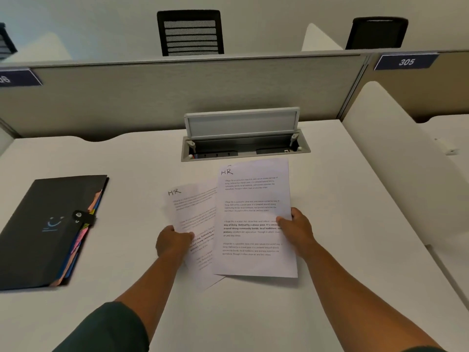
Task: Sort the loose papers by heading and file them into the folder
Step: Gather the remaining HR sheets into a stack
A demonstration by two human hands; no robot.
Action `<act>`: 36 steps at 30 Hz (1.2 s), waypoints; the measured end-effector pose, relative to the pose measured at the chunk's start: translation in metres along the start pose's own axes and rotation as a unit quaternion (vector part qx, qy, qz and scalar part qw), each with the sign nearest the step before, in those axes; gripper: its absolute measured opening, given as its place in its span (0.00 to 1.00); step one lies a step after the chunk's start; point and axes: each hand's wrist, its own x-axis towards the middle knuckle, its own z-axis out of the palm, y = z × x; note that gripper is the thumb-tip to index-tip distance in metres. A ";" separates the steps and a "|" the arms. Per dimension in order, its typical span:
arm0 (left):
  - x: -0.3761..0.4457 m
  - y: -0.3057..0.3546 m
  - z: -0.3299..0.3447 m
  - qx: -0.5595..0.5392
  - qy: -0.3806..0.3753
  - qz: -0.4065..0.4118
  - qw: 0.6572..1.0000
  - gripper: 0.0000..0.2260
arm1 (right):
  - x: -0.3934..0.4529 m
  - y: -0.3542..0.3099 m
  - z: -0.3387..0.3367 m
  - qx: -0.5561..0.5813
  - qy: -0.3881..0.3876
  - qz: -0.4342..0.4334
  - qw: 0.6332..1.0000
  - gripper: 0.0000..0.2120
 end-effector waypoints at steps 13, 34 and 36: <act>-0.031 0.017 -0.024 -0.110 -0.187 0.126 0.968 0.11 | -0.017 -0.014 0.020 0.092 -0.067 0.033 0.993 0.11; -0.045 0.029 -0.073 -0.190 -0.281 0.149 0.929 0.16 | -0.054 -0.057 0.068 0.013 -0.121 -0.026 0.992 0.22; -0.041 0.026 -0.080 -0.190 -0.282 0.162 0.926 0.16 | -0.056 -0.061 0.074 0.016 -0.127 -0.037 0.991 0.21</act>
